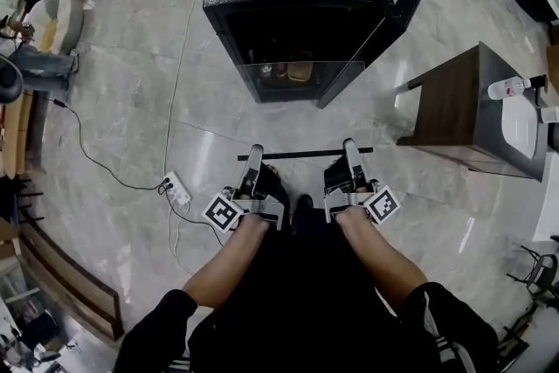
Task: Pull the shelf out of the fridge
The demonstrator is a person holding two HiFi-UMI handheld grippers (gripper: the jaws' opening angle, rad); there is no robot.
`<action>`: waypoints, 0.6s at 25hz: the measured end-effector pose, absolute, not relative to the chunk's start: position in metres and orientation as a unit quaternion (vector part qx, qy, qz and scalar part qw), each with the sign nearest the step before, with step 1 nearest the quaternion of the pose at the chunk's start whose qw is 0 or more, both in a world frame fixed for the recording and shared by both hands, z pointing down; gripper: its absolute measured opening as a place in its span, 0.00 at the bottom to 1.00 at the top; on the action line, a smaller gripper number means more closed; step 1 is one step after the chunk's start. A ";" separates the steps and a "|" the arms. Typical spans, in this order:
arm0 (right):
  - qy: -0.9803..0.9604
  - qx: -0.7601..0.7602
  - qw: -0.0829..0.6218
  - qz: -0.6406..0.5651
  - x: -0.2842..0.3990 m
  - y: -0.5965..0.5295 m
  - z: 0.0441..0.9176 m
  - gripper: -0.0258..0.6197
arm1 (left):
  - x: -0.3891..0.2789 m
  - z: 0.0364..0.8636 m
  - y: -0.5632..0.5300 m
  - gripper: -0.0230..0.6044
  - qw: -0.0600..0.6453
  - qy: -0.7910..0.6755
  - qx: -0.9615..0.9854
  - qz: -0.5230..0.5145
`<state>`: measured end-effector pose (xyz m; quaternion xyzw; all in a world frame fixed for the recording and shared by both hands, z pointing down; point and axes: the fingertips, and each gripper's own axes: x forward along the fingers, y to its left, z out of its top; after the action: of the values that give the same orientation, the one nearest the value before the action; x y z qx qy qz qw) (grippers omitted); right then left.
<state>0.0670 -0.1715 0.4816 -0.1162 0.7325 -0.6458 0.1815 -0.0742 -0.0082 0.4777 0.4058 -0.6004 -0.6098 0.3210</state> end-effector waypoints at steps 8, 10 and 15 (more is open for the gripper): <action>0.731 -0.106 0.191 -0.647 0.101 -0.158 0.442 0.09 | -0.041 0.436 0.003 0.09 0.312 -0.597 0.423 -0.607; 0.734 -0.100 0.189 -0.645 0.107 -0.154 0.433 0.09 | -0.033 0.427 0.008 0.09 0.309 -0.597 0.424 -0.607; 0.738 -0.093 0.188 -0.642 0.128 -0.143 0.418 0.09 | -0.010 0.410 0.021 0.09 0.312 -0.596 0.425 -0.606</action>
<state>0.1276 -0.1429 0.4176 -0.0931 0.7378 -0.6416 0.1880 -0.0097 0.0207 0.4095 0.4246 -0.5957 -0.6064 0.3117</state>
